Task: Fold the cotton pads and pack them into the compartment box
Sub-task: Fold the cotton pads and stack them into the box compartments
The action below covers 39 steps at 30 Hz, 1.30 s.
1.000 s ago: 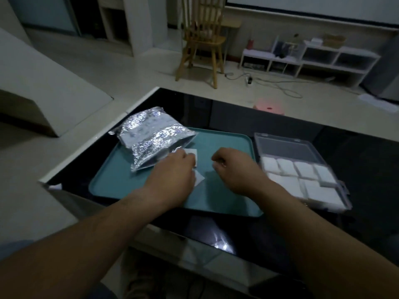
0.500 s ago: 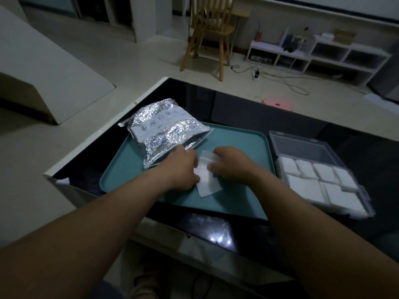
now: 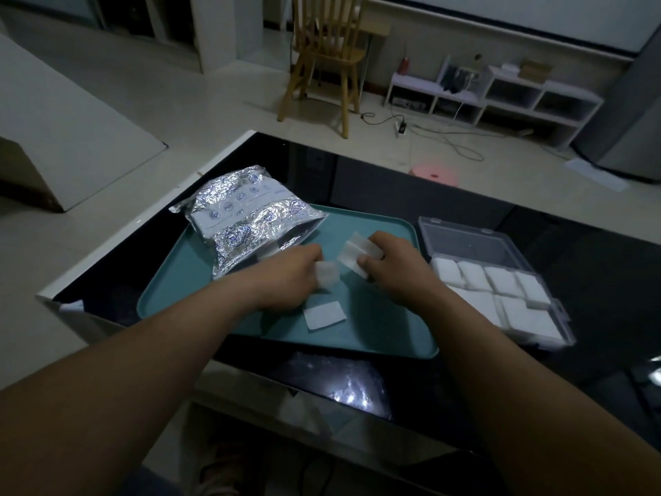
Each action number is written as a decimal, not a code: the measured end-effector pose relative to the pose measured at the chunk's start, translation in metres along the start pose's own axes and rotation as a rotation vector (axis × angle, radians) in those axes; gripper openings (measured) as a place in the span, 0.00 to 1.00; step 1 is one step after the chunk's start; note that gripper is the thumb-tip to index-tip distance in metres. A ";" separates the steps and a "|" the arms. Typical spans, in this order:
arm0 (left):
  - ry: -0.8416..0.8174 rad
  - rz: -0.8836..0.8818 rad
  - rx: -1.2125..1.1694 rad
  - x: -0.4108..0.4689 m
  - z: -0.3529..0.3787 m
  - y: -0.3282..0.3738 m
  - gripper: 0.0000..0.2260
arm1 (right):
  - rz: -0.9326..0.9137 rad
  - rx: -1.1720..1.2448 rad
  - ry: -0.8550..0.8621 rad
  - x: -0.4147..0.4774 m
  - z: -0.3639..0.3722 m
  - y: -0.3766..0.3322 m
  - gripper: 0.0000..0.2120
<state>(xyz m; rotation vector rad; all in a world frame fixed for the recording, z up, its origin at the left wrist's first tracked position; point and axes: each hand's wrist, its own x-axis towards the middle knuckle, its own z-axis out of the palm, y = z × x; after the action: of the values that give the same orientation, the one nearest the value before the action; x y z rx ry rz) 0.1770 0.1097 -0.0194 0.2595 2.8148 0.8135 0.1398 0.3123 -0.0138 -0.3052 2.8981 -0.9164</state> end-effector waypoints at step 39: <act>0.076 -0.400 -1.684 0.001 -0.012 0.011 0.05 | -0.300 0.098 0.191 -0.029 0.007 -0.023 0.05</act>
<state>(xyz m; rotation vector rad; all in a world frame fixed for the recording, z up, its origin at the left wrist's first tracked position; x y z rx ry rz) 0.1741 0.1126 -0.0039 -0.5579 1.2423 2.5008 0.1730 0.2966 -0.0057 -0.6957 3.0173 -1.1879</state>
